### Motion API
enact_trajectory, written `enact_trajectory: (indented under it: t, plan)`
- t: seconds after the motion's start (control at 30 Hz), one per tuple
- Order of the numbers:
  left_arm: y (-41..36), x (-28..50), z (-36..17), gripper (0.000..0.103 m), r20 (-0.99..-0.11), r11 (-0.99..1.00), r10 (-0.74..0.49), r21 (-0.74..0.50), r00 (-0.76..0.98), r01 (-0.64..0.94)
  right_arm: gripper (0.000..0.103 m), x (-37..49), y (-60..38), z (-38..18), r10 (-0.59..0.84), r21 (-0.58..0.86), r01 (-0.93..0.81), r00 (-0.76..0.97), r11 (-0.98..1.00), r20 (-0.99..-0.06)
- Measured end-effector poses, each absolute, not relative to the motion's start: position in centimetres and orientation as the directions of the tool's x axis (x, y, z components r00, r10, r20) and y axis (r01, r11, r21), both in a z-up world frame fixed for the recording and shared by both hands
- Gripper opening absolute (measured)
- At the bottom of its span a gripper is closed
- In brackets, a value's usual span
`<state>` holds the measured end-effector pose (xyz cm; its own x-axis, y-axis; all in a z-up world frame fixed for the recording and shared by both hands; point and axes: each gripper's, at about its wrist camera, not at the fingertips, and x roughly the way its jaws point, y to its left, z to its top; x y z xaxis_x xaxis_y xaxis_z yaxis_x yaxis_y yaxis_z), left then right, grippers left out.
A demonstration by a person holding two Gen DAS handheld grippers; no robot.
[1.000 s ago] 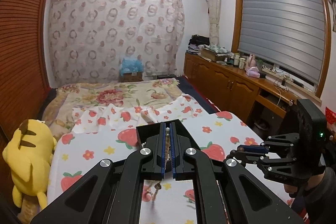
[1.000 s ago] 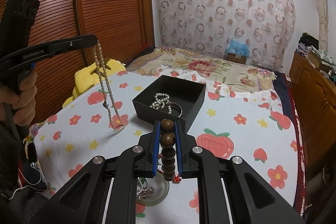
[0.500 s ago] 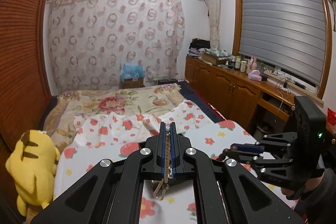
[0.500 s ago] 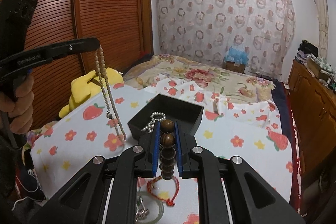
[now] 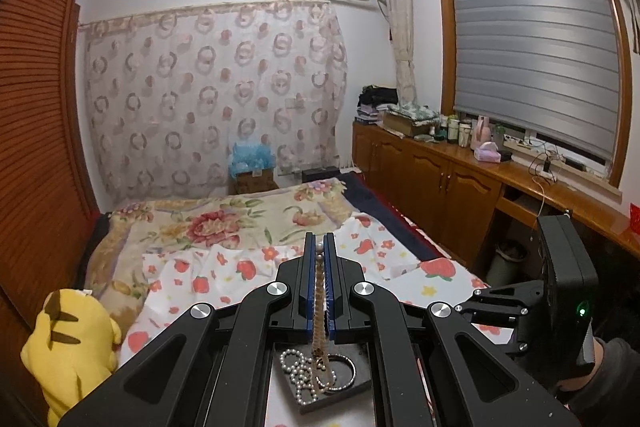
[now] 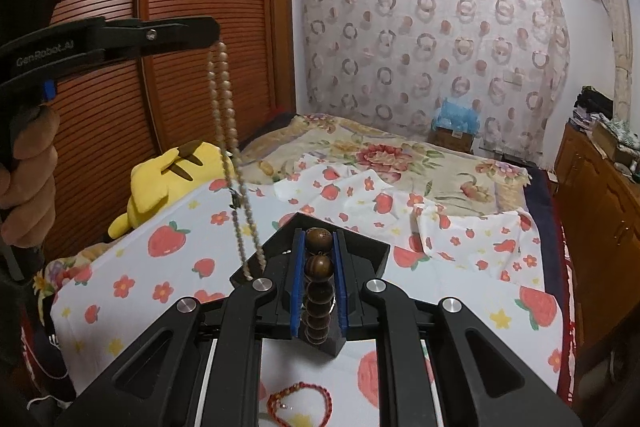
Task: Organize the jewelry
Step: 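Lift the brown bead bracelet with the left tool over the black box, then lower the bead bracelet into the box and open the left tool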
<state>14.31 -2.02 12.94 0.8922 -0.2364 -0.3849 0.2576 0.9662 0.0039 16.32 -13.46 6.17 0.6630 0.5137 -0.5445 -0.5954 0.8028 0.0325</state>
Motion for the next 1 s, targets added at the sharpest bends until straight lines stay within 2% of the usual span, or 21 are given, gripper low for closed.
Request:
enact_trajectory:
  t: [0.57, 1.0]
  plan:
    - [-0.2, 20.3, 3.1, 0.003, -0.556, 0.962, -0.264, -0.092, 0.788, 0.257, 0.015, 21.1, -11.8, 1.9, 0.524, 0.073, -0.604, 0.616, 0.793, -0.588]
    - [0.2, 21.1, 0.6, 0.003, -0.595, 0.954, -0.29, -0.116, 0.749, 0.278, 0.016, 22.4, -11.1, 0.1, 0.515, 0.088, -0.599, 0.594, 0.796, -0.618]
